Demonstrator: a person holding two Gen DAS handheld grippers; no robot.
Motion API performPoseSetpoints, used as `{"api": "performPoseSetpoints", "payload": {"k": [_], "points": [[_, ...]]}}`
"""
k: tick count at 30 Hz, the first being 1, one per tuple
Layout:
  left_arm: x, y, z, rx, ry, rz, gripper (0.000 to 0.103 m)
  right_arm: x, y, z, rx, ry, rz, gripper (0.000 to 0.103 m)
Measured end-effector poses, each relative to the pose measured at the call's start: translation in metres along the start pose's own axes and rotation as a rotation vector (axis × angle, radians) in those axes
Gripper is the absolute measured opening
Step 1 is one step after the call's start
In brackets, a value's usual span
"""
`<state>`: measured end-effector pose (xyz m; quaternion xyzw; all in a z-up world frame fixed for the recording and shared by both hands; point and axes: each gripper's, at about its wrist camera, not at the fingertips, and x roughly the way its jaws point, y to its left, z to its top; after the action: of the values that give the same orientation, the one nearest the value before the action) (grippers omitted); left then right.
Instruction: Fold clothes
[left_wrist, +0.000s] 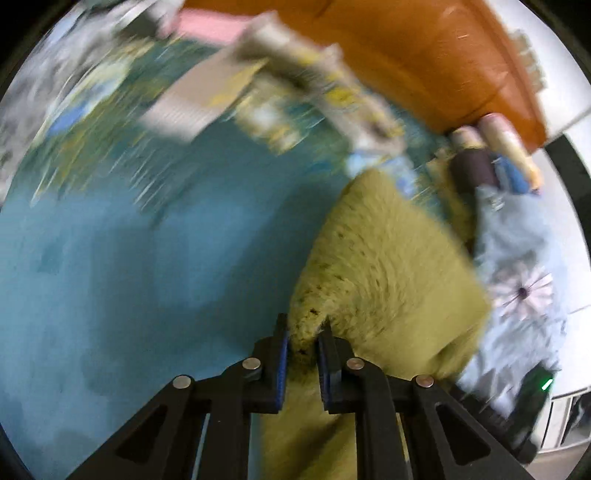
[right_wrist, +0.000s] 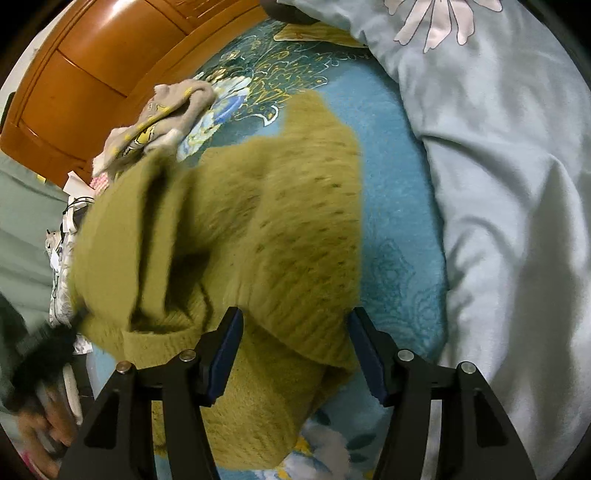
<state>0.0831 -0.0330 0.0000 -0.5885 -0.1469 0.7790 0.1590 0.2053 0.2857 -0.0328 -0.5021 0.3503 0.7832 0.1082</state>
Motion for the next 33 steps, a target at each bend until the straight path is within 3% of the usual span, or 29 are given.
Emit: {"api": "performPoseSetpoints", "payload": {"k": [3, 6, 9, 12, 15, 16, 17, 21, 26, 29, 33], "points": [[0.007, 0.017, -0.028, 0.004, 0.05, 0.047, 0.015, 0.0, 0.001, -0.001, -0.003, 0.0, 0.01, 0.061], [0.002, 0.011, -0.033, 0.065, 0.032, 0.063, 0.015, 0.001, 0.001, -0.002, -0.007, 0.009, 0.02, 0.062], [-0.008, 0.005, -0.019, 0.087, 0.012, 0.023, 0.015, 0.004, 0.003, -0.004, -0.011, 0.017, 0.015, 0.071], [-0.02, 0.005, -0.005, 0.077, 0.012, -0.052, 0.021, 0.005, 0.006, -0.006, -0.023, 0.018, 0.004, 0.071], [-0.035, 0.003, 0.01, 0.095, -0.018, -0.087, 0.045, 0.008, 0.006, -0.007, -0.032, 0.027, -0.025, 0.072], [-0.038, 0.0, 0.015, 0.104, -0.043, -0.088, 0.059, 0.01, 0.006, -0.008, -0.031, 0.037, -0.039, 0.072], [-0.04, -0.001, 0.021, 0.109, -0.065, -0.082, 0.062, 0.012, 0.006, -0.009, -0.03, 0.047, -0.053, 0.072], [-0.025, -0.009, 0.048, 0.133, -0.062, -0.096, 0.065, 0.019, 0.006, -0.014, -0.043, 0.099, -0.096, 0.072], [0.023, -0.021, 0.076, 0.138, 0.005, -0.037, 0.066, 0.025, 0.011, -0.021, -0.058, 0.151, -0.146, 0.072], [0.045, -0.02, 0.083, 0.072, 0.058, -0.062, 0.066, 0.025, 0.015, -0.024, -0.068, 0.153, -0.182, 0.072], [0.054, -0.025, 0.087, 0.054, 0.056, -0.062, 0.066, 0.026, 0.019, -0.031, -0.052, 0.179, -0.164, 0.072]]}}
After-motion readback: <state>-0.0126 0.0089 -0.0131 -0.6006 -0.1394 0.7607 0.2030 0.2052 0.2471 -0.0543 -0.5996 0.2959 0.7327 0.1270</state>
